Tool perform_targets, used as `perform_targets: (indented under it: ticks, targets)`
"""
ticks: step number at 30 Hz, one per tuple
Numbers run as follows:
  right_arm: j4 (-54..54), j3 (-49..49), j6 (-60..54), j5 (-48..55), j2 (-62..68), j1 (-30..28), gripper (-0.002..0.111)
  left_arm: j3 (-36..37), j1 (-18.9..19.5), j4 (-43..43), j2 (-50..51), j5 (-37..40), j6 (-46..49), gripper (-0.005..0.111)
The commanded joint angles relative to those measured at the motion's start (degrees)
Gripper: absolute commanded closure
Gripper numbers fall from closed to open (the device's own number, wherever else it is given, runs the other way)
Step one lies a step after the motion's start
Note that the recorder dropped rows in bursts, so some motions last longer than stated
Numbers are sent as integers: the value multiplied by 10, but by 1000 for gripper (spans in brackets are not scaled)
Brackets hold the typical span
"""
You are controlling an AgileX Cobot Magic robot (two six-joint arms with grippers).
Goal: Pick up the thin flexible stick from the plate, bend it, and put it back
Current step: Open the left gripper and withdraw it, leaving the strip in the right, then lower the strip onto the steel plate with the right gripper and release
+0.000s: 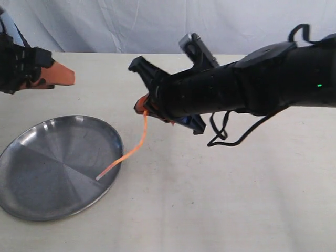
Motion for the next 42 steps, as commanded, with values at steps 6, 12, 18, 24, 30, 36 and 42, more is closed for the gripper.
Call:
perform_targets:
  ticks: [6,12,18,24,30,36,42]
  targets:
    - [6,-151,-20,45,156,55,109,-3,24,61,-40,-25,-53,107]
    - [4,-253,-20,47,233,68,109,-3,24,65,-45,-30,-53,107]
    - [-15,-321,-20,75,294,69,109,-3,24,65,-45,-34,-53,107]
    - [-52,-326,-20,82,318,67,109,-3,24,76,-45,-40,-53,107]
    - [-57,-326,-12,79,318,67,109,-3,24,81,-45,-42,-53,107]
    - [-111,-326,20,79,318,67,73,-3,24,109,-45,-52,-80,107]
    - [-145,-326,26,92,308,48,72,-3,24,143,-45,-55,-110,107]
